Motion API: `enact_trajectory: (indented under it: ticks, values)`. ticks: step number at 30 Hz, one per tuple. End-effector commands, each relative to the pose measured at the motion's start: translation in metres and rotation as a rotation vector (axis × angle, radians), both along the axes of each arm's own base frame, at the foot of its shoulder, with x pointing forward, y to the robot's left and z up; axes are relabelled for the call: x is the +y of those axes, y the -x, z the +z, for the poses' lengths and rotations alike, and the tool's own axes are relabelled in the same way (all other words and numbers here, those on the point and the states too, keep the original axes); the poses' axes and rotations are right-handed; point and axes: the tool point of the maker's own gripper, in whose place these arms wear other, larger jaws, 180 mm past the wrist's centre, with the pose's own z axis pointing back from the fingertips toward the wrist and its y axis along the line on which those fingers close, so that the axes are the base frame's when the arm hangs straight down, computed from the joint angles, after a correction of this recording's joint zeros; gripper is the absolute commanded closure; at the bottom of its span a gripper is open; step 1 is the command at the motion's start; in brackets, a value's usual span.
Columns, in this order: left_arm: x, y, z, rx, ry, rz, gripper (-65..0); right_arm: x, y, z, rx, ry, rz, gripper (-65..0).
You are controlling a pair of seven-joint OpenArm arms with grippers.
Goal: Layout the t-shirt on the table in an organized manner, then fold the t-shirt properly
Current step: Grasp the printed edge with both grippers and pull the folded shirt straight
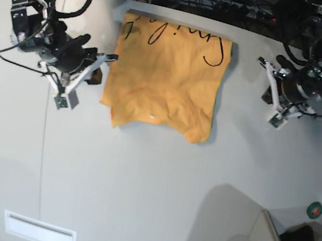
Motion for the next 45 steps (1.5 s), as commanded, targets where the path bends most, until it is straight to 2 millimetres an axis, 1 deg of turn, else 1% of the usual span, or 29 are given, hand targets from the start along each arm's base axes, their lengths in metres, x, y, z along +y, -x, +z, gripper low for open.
enact_trajectory:
  ticks: [1,3,5,6,7,9,11,12,14,15,17,21,22,24,26,28,29,30,32,34,35,36,37,39,41,43,44,45]
  values:
    - [0.018,0.003,0.005,-0.016,0.016,0.058,0.0,0.015,-0.001,0.007,-0.027,-0.026,0.038,0.0]
    - [0.034,0.012,0.003,-0.017,0.077,0.151,0.0,0.038,0.008,0.007,-0.016,-0.057,0.085,0.0]
    - [0.049,0.018,0.003,-0.020,0.094,0.214,0.0,0.050,0.009,0.008,-0.034,-0.080,0.098,0.0]
    - [0.052,0.020,0.002,-0.018,0.095,0.227,0.0,0.055,0.012,0.004,-0.032,-0.086,0.105,0.0]
    - [0.054,0.021,0.001,-0.015,0.095,0.235,0.0,0.057,0.014,-0.002,-0.025,-0.089,0.108,0.0]
    - [0.051,0.021,0.000,-0.013,0.098,0.231,0.0,0.059,0.020,-0.017,0.003,-0.081,0.113,0.0]
    - [0.048,0.023,-0.001,-0.010,0.100,0.228,0.0,0.056,0.027,-0.038,0.040,-0.066,0.106,0.0]
    - [0.043,0.022,-0.002,-0.014,0.114,0.231,0.0,0.052,0.029,-0.047,0.050,-0.058,0.091,0.0]
    - [0.031,0.020,-0.002,-0.024,0.138,0.228,0.0,0.044,0.030,-0.058,0.050,-0.046,0.069,0.0]
    - [0.018,0.017,-0.002,-0.027,0.150,0.198,0.0,0.044,0.032,-0.059,0.051,-0.047,0.068,0.0]
    - [-0.007,0.014,-0.001,-0.025,0.167,0.128,0.0,0.046,0.038,-0.051,0.038,-0.058,0.079,0.0]
    - [-0.074,0.007,0.004,-0.040,0.252,0.003,0.0,0.055,0.047,-0.017,-0.034,-0.104,0.108,0.0]
    - [-0.089,0.006,0.005,-0.042,0.270,-0.025,0.0,0.054,0.049,-0.013,-0.042,-0.104,0.114,0.0]
    - [-0.115,0.008,0.004,-0.030,0.304,-0.083,0.0,0.055,0.053,-0.011,-0.040,-0.107,0.119,0.0]
    - [-0.138,0.015,-0.001,-0.003,0.330,-0.139,0.0,0.056,0.059,-0.017,-0.019,-0.106,0.119,0.0]
    - [-0.157,0.023,-0.006,0.029,0.352,-0.188,0.0,0.051,0.069,-0.033,0.028,-0.089,0.110,0.0]
    - [-0.163,0.028,-0.011,0.051,0.359,-0.205,0.0,0.047,0.074,-0.043,0.056,-0.075,0.105,0.0]
    - [-0.168,0.032,-0.016,0.071,0.367,-0.217,0.0,0.042,0.077,-0.052,0.078,-0.061,0.095,0.0]
    - [-0.164,0.039,-0.030,0.120,0.354,-0.211,0.0,0.036,0.078,-0.062,0.105,-0.043,0.085,0.0]
    - [-0.161,0.044,-0.039,0.147,0.346,-0.199,0.0,0.035,0.078,-0.061,0.101,-0.042,0.087,0.0]
    - [-0.160,0.042,-0.038,0.135,0.347,-0.203,0.0,0.038,0.077,-0.054,0.084,-0.053,0.090,0.0]
    - [-0.160,0.042,-0.038,0.124,0.353,-0.211,0.0,0.042,0.079,-0.047,0.072,-0.067,0.094,0.0]
    - [-0.160,0.046,-0.037,0.120,0.357,-0.215,0.0,0.048,0.079,-0.037,0.050,-0.087,0.101,0.0]
    - [-0.160,0.046,-0.030,0.097,0.354,-0.232,0.0,0.059,0.083,-0.022,0.026,-0.118,0.118,0.0]
    - [-0.162,0.051,-0.027,0.095,0.354,-0.237,0.0,0.063,0.085,-0.015,0.018,-0.132,0.124,0.0]
    - [-0.161,0.056,-0.033,0.116,0.357,-0.229,0.0,0.064,0.091,-0.021,0.054,-0.126,0.129,0.0]
    - [-0.160,0.060,-0.038,0.136,0.357,-0.223,0.0,0.062,0.097,-0.030,0.085,-0.114,0.130,0.0]
    - [-0.157,0.066,-0.045,0.161,0.357,-0.214,0.0,0.065,0.105,-0.039,0.115,-0.109,0.140,0.0]
